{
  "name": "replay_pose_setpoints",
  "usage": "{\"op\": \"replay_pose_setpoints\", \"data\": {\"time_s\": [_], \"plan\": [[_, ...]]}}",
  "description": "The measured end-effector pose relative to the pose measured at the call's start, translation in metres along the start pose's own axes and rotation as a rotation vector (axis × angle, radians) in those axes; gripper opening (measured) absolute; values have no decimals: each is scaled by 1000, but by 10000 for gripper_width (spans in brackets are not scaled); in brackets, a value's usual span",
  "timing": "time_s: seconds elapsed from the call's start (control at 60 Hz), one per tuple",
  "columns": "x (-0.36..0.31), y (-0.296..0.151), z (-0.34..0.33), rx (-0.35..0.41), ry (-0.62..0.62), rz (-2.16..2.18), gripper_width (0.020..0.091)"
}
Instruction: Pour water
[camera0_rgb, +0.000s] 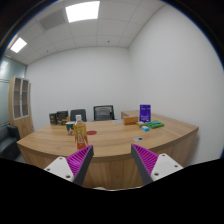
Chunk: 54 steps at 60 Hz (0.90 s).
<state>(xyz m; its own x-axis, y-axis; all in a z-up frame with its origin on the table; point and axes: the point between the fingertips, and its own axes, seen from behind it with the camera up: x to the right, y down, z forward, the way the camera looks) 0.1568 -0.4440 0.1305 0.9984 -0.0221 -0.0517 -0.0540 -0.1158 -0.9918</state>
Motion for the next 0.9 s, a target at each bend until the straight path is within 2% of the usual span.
{"op": "replay_pose_setpoints", "data": {"time_s": [0.25, 0.467, 0.667, 0.9], "plan": [[-25, 0, 36, 4, -47, -10, 834], [-101, 18, 135, -28, -165, -35, 835], [-150, 31, 228, -61, -175, -47, 833], [-183, 32, 291, -57, -159, -64, 835]]}}
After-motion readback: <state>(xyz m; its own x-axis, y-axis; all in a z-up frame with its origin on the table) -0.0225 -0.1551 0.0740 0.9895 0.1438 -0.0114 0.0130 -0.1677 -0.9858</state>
